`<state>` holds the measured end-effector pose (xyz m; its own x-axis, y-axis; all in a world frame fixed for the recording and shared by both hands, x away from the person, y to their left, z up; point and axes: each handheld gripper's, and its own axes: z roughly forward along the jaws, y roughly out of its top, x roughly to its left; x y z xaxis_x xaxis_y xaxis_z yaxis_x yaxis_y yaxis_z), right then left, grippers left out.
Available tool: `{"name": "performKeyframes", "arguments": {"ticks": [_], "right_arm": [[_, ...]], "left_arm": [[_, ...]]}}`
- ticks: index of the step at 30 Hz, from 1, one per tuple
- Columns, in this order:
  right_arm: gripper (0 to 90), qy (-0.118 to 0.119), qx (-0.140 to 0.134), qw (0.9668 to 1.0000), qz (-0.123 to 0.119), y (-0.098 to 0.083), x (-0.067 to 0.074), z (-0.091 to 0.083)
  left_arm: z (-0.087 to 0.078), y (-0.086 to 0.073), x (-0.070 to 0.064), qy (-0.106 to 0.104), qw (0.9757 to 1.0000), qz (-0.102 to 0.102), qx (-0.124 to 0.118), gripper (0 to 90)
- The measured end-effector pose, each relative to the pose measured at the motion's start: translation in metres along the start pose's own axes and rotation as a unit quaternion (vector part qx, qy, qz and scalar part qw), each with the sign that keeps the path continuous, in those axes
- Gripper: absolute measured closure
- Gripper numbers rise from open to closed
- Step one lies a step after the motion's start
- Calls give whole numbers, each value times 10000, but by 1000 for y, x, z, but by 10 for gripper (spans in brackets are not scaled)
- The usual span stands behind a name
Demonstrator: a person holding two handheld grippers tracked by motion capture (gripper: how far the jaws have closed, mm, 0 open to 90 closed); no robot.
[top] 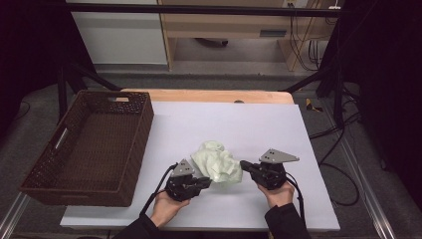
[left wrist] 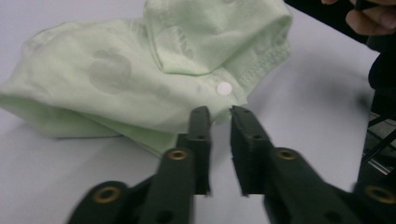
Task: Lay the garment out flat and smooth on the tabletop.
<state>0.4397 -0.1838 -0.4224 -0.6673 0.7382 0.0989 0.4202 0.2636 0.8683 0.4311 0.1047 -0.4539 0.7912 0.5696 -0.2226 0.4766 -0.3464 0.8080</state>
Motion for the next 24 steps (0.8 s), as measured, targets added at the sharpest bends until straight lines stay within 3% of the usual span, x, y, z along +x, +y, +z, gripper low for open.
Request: {"name": "performKeyframes", "arguments": {"ticks": [4,7,10,14,16,21,24], "right_arm": [[900,-316,56,9994,157,-7,-16,-3],[900,-502,151,9980,359,-15,-30,-2],[890,-665,289,9966,392,-21,-39,4],[756,-938,404,9943,320,-25,-41,9],[654,-1010,369,9939,239,-25,-40,8],[435,-992,91,9949,166,-23,-36,6],[416,-945,28,9955,87,-23,-34,6]], "left_arm": [[0,-1,10,-2,10000,-71,-5,546],[3,-3,17,8,9997,-235,81,395],[9,-4,19,196,9992,-264,245,313],[14,-2,20,367,9979,-316,434,245],[15,-1,20,351,9978,-308,477,213],[18,-2,18,292,9977,-152,588,128],[21,-1,16,347,9972,-22,668,127]]}}
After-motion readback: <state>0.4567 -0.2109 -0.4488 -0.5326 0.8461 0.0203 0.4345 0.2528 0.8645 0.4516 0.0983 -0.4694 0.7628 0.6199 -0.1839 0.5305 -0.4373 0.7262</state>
